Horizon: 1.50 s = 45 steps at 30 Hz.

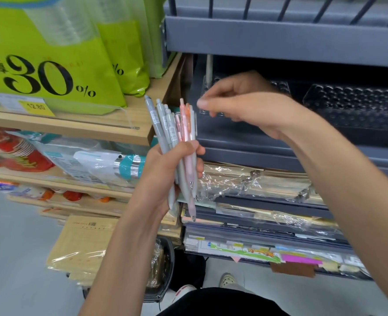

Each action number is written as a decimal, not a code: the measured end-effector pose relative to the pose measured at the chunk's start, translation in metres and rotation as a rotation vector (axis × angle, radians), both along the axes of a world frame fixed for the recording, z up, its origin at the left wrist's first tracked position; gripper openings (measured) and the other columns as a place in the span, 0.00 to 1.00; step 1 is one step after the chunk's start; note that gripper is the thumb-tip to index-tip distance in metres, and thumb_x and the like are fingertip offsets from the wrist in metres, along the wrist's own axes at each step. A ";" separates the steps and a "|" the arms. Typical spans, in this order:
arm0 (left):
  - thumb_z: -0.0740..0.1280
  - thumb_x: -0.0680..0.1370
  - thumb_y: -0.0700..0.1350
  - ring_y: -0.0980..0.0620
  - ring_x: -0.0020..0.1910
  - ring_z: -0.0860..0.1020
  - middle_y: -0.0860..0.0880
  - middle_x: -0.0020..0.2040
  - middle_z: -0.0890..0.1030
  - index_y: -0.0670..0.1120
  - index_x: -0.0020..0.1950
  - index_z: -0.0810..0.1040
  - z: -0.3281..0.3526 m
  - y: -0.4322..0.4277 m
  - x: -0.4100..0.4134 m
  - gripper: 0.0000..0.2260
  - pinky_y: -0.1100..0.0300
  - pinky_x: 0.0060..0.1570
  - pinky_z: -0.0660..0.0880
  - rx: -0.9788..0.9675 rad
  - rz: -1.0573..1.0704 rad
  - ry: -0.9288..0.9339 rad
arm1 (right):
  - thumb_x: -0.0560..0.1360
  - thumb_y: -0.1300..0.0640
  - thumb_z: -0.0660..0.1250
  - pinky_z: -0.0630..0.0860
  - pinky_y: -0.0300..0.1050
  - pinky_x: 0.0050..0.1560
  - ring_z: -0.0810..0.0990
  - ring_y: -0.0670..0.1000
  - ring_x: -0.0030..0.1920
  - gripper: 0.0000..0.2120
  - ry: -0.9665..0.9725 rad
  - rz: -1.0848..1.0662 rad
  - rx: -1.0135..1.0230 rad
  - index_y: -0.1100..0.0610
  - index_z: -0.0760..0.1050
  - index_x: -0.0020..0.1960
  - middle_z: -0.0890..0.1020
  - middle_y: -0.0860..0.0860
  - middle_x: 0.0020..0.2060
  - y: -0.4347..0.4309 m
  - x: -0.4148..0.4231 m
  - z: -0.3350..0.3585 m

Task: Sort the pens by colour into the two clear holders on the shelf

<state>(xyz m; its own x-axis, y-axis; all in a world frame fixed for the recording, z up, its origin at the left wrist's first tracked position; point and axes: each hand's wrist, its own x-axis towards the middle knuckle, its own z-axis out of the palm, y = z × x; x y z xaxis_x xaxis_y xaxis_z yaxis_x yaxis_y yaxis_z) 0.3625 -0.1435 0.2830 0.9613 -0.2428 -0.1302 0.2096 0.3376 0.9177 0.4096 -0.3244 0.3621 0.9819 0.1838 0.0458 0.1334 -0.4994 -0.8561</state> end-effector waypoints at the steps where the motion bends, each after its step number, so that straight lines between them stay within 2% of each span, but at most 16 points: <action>1: 0.73 0.71 0.43 0.50 0.28 0.77 0.46 0.37 0.82 0.48 0.38 0.85 0.000 -0.003 0.000 0.03 0.58 0.28 0.75 -0.019 -0.004 0.004 | 0.72 0.49 0.74 0.68 0.26 0.30 0.76 0.35 0.30 0.09 0.017 0.025 -0.023 0.54 0.84 0.45 0.83 0.43 0.31 -0.001 -0.002 -0.001; 5: 0.74 0.70 0.44 0.50 0.29 0.77 0.45 0.39 0.83 0.52 0.41 0.86 0.001 -0.014 -0.003 0.03 0.58 0.30 0.76 -0.043 -0.018 -0.005 | 0.73 0.48 0.74 0.68 0.27 0.29 0.75 0.35 0.31 0.08 0.094 0.036 -0.078 0.52 0.83 0.46 0.84 0.43 0.33 -0.008 -0.002 -0.007; 7: 0.73 0.71 0.43 0.50 0.30 0.79 0.45 0.40 0.84 0.53 0.40 0.87 0.002 -0.019 -0.005 0.05 0.58 0.30 0.77 -0.026 -0.011 -0.004 | 0.72 0.48 0.74 0.67 0.32 0.28 0.73 0.41 0.30 0.07 0.146 0.025 -0.024 0.51 0.82 0.45 0.85 0.46 0.35 -0.013 -0.004 -0.008; 10: 0.72 0.71 0.43 0.50 0.34 0.83 0.43 0.43 0.86 0.46 0.43 0.87 0.002 -0.021 -0.004 0.04 0.59 0.32 0.79 -0.013 0.036 0.032 | 0.73 0.53 0.74 0.65 0.36 0.26 0.71 0.45 0.28 0.04 0.153 0.039 0.122 0.53 0.81 0.44 0.85 0.50 0.36 -0.022 -0.007 -0.012; 14: 0.71 0.73 0.42 0.49 0.36 0.85 0.42 0.43 0.86 0.36 0.52 0.80 0.005 -0.021 -0.002 0.12 0.60 0.33 0.80 0.000 0.086 0.068 | 0.76 0.57 0.71 0.70 0.39 0.32 0.77 0.47 0.34 0.02 0.105 0.027 0.224 0.55 0.81 0.46 0.84 0.50 0.37 -0.030 -0.011 -0.017; 17: 0.69 0.77 0.39 0.48 0.34 0.84 0.40 0.37 0.85 0.38 0.47 0.79 0.005 -0.022 0.000 0.05 0.61 0.33 0.79 -0.008 0.152 0.110 | 0.77 0.61 0.68 0.72 0.42 0.35 0.79 0.51 0.37 0.02 0.053 0.014 0.389 0.57 0.78 0.45 0.84 0.54 0.40 -0.035 -0.014 -0.017; 20: 0.70 0.77 0.39 0.50 0.31 0.81 0.43 0.34 0.83 0.39 0.48 0.77 0.002 -0.022 0.000 0.04 0.60 0.32 0.78 -0.015 0.158 0.120 | 0.79 0.62 0.63 0.74 0.44 0.35 0.81 0.56 0.38 0.05 -0.015 -0.051 0.665 0.59 0.75 0.46 0.84 0.63 0.44 -0.045 -0.014 -0.010; 22: 0.71 0.76 0.39 0.52 0.30 0.78 0.46 0.34 0.81 0.40 0.47 0.77 0.000 -0.022 -0.001 0.04 0.60 0.31 0.77 -0.007 0.143 0.108 | 0.81 0.60 0.59 0.77 0.45 0.35 0.82 0.56 0.36 0.08 -0.049 -0.115 0.765 0.62 0.75 0.48 0.85 0.62 0.44 -0.053 -0.010 -0.005; 26: 0.72 0.75 0.40 0.52 0.28 0.75 0.47 0.30 0.77 0.40 0.43 0.79 0.000 -0.023 -0.001 0.04 0.60 0.27 0.74 0.013 0.155 0.099 | 0.82 0.59 0.59 0.80 0.45 0.34 0.85 0.56 0.34 0.13 -0.055 -0.244 0.736 0.65 0.76 0.44 0.85 0.60 0.37 -0.050 -0.002 -0.003; 28: 0.73 0.72 0.41 0.52 0.26 0.75 0.45 0.30 0.76 0.38 0.46 0.81 0.002 -0.023 -0.001 0.07 0.60 0.26 0.74 0.014 0.163 0.097 | 0.81 0.60 0.61 0.81 0.46 0.34 0.85 0.58 0.33 0.12 -0.053 -0.260 0.697 0.65 0.76 0.42 0.85 0.60 0.34 -0.041 -0.001 -0.007; 32: 0.75 0.69 0.41 0.52 0.26 0.75 0.38 0.39 0.79 0.39 0.49 0.81 0.003 -0.026 -0.001 0.11 0.60 0.28 0.75 0.031 0.216 0.100 | 0.80 0.61 0.60 0.80 0.45 0.30 0.84 0.58 0.31 0.09 -0.061 -0.241 0.674 0.63 0.72 0.44 0.83 0.58 0.30 -0.025 -0.002 -0.014; 35: 0.73 0.73 0.40 0.52 0.28 0.76 0.41 0.41 0.84 0.40 0.52 0.80 0.000 -0.026 -0.001 0.10 0.59 0.31 0.77 0.057 0.234 0.099 | 0.79 0.60 0.62 0.79 0.44 0.29 0.84 0.57 0.29 0.06 -0.073 -0.223 0.682 0.60 0.71 0.44 0.83 0.58 0.30 -0.021 -0.002 -0.015; 38: 0.72 0.75 0.38 0.53 0.29 0.76 0.42 0.43 0.86 0.40 0.56 0.77 -0.001 -0.026 -0.002 0.11 0.59 0.30 0.77 0.054 0.242 0.095 | 0.78 0.60 0.66 0.80 0.45 0.32 0.84 0.58 0.32 0.04 -0.038 -0.145 0.699 0.60 0.72 0.49 0.84 0.59 0.35 -0.023 -0.005 -0.018; 41: 0.73 0.74 0.39 0.53 0.28 0.75 0.43 0.38 0.85 0.37 0.57 0.77 -0.001 -0.026 -0.002 0.14 0.59 0.29 0.75 0.041 0.244 0.096 | 0.77 0.63 0.68 0.81 0.44 0.38 0.84 0.55 0.35 0.06 0.028 -0.064 0.570 0.63 0.75 0.53 0.84 0.61 0.42 -0.021 -0.008 -0.025; 43: 0.75 0.71 0.42 0.52 0.27 0.75 0.45 0.30 0.79 0.36 0.57 0.80 -0.001 -0.026 -0.002 0.17 0.59 0.28 0.74 0.041 0.226 0.104 | 0.78 0.63 0.67 0.81 0.42 0.39 0.84 0.54 0.36 0.04 0.034 -0.046 0.507 0.64 0.78 0.50 0.85 0.59 0.39 -0.019 -0.007 -0.024; 45: 0.75 0.69 0.44 0.52 0.27 0.75 0.44 0.30 0.77 0.38 0.52 0.82 -0.002 -0.025 -0.002 0.15 0.59 0.28 0.74 0.046 0.217 0.093 | 0.78 0.64 0.67 0.81 0.42 0.38 0.84 0.52 0.34 0.03 -0.020 -0.121 0.520 0.63 0.78 0.46 0.85 0.56 0.35 -0.020 -0.001 -0.017</action>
